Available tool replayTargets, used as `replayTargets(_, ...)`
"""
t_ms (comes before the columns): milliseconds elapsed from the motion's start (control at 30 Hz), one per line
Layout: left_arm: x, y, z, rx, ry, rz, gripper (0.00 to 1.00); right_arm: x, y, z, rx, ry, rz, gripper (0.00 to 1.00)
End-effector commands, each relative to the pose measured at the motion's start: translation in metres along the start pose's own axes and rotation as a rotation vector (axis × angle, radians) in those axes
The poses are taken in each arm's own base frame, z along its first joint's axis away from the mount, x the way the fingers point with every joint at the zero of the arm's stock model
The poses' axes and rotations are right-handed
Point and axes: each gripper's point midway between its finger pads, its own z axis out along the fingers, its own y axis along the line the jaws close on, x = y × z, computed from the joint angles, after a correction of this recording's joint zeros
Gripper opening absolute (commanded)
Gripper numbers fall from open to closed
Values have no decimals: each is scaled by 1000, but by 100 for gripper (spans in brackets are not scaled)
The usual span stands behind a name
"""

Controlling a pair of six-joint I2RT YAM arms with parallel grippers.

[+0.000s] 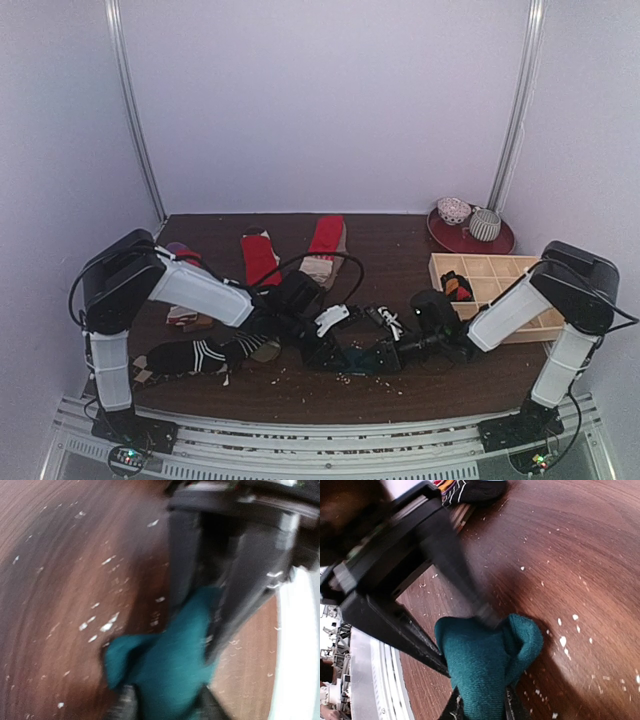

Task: Roll the socks
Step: Pick up the sock from the center of the board, then place the sock in the storage box.

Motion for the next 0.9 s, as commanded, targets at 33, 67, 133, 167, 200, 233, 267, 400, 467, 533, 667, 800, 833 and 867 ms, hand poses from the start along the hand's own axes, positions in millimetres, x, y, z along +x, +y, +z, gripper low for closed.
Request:
replayTargets(33, 73, 39, -16, -277, 254, -102, 97, 1, -11, -19, 140, -27, 54, 0)
replayTargets(67, 61, 41, -26, -304, 222, -91, 98, -7, -10, -25, 168, -55, 47, 0)
replayTargets(133, 36, 42, -47, -351, 148, -74, 98, -22, -10, -41, 234, -99, 40, 0)
replayTargets(167, 25, 41, -57, -372, 116, -63, 98, -30, -11, -51, 276, -124, 37, 0)
replayTargets(200, 14, 40, -68, -390, 81, -51, 98, -39, -11, -62, 319, -153, 32, 0)
replayTargets(233, 3, 39, -80, -415, 43, -40, 98, -49, -11, -75, 363, -190, 28, 0)
replayTargets(267, -5, 38, -88, -434, 16, -33, 98, -56, -13, -89, 416, -221, 29, 0)
replayTargets(400, -30, 35, -109, -459, -90, -14, 98, -78, -26, -155, 620, -347, 58, 0)
replayTargets(467, -43, 33, -116, -460, -154, -13, 98, -78, -39, -189, 717, -396, 94, 0)
replayTargets(533, -54, 28, -121, -431, -213, -7, 98, -71, -49, -215, 789, -426, 139, 0)
replayTargets(667, -74, 25, -126, -378, -296, -17, 98, -58, -62, -253, 883, -488, 198, 0)
replayTargets(800, -93, 18, -131, -322, -366, 14, 98, -63, -70, -275, 925, -561, 204, 0)
replayTargets(833, -97, 17, -133, -322, -385, 20, 98, -67, -72, -279, 929, -578, 204, 0)
replayTargets(867, -101, 16, -136, -320, -405, 26, 98, -70, -75, -283, 934, -597, 205, 0)
